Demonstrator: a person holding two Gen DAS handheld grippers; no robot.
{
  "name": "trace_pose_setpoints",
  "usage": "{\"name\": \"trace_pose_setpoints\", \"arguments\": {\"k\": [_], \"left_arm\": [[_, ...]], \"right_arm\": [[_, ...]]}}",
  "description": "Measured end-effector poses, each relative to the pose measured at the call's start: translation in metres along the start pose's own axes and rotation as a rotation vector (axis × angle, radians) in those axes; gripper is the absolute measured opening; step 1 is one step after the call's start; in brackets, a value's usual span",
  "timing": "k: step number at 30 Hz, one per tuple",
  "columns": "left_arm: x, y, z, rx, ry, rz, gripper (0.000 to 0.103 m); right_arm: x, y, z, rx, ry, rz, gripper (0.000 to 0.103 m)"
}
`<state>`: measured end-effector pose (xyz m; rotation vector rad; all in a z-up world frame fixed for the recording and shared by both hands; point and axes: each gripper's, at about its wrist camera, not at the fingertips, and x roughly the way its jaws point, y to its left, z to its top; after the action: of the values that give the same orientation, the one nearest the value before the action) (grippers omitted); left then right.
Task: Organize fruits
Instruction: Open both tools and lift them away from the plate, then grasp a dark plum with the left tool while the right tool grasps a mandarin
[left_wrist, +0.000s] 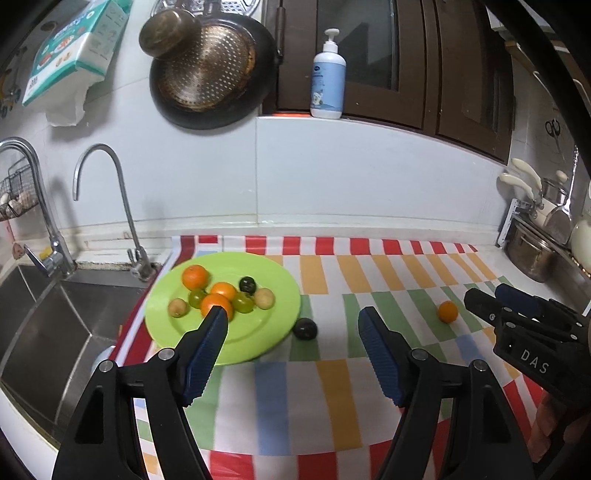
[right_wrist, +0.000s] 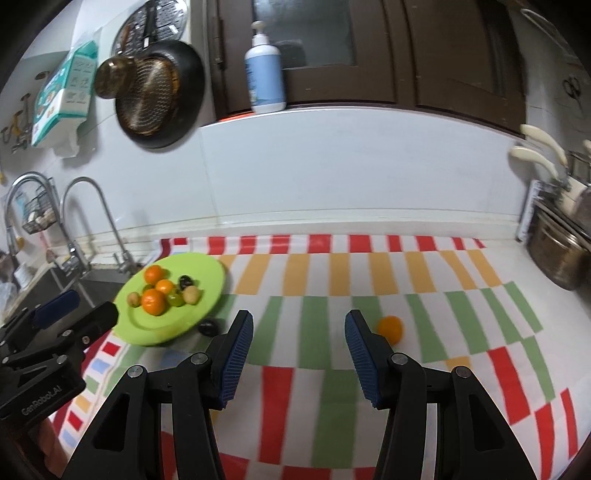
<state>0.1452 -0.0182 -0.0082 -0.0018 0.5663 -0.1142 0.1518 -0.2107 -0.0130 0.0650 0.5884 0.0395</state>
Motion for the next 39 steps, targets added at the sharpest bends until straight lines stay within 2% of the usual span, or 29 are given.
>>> {"name": "trace_pose_setpoints", "arguments": {"k": [6,12,23,25,39], "left_arm": [[0.011,-0.014,-0.004,-0.003,0.035,-0.014,0.072],[0.029,-0.021,-0.010,-0.050,0.081,-0.025,0.071],[0.061,-0.018,-0.020,-0.081,0.130,-0.019,0.058],[0.069,-0.017,-0.021,-0.082,0.144,-0.016,0.053],[0.119,-0.017,-0.025,-0.086,0.234,0.015,0.045]], "right_arm": [[0.004,-0.024,-0.005,0.039,0.010,-0.047,0.053],[0.016,-0.041,-0.009,0.081,0.041,-0.081,0.053],[0.049,-0.052,-0.020,0.146,0.106,-0.107,0.053],[0.056,-0.053,-0.022,0.155,0.119,-0.110,0.053],[0.101,-0.067,-0.032,0.204,0.212,-0.124,0.053]]}}
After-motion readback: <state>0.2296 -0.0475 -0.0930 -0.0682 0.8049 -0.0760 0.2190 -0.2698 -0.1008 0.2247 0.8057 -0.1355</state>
